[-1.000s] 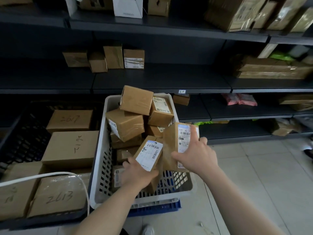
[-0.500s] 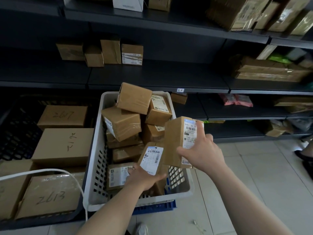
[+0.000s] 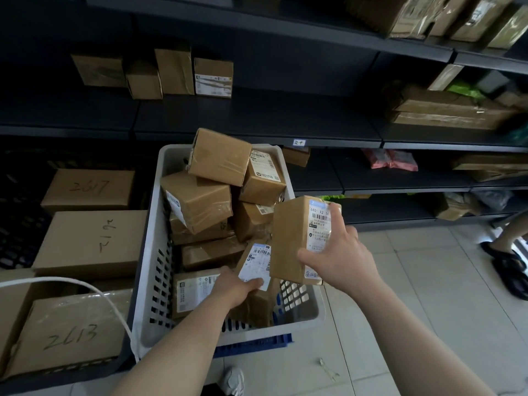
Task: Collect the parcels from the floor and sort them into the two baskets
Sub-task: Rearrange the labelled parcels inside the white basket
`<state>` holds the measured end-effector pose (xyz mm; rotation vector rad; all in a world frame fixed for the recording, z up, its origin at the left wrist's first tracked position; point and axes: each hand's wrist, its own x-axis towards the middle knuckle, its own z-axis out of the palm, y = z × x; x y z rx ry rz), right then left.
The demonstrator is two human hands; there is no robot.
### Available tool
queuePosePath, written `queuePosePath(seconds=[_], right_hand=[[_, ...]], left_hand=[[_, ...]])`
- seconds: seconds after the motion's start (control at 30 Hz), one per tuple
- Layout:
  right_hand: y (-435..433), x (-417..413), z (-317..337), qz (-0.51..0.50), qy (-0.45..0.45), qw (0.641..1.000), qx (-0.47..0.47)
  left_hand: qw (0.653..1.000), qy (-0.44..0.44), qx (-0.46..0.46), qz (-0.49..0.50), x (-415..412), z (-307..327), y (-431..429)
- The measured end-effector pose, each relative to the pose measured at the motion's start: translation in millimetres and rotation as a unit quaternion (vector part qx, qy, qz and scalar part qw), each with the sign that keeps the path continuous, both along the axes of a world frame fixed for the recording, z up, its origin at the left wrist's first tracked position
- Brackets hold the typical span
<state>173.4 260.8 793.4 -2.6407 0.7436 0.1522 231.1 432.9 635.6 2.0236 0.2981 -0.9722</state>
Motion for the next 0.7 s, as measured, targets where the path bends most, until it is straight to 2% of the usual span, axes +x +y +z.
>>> queuePosePath(seconds=[0.2, 0.33, 0.4, 0.53, 0.7], right_hand=[[4.1, 2.5, -2.6, 0.008, -0.006, 1.000, 0.004], [5.9, 3.9, -4.7, 0.012, -0.004, 1.000, 0.006], [6.0, 3.3, -4.5, 0.012, -0.002, 1.000, 0.007], [2.7, 0.9, -4.3, 0.007, -0.008, 1.000, 0.006], [-0.3, -1.4, -3.8, 0.000, -0.019, 1.000, 0.015]], left_hand=[[0.997, -0.007, -0.017, 0.069, -6.3, -9.8, 2.3], [0.994, 0.003, 0.021, 0.111, -11.4, -6.7, -3.7], [0.997, 0.002, 0.052, 0.051, -15.5, -2.9, -8.9], [0.977, -0.102, 0.134, -0.131, -10.4, 5.8, -24.0], [0.977, -0.057, 0.136, -0.151, 0.4, 4.8, -39.9]])
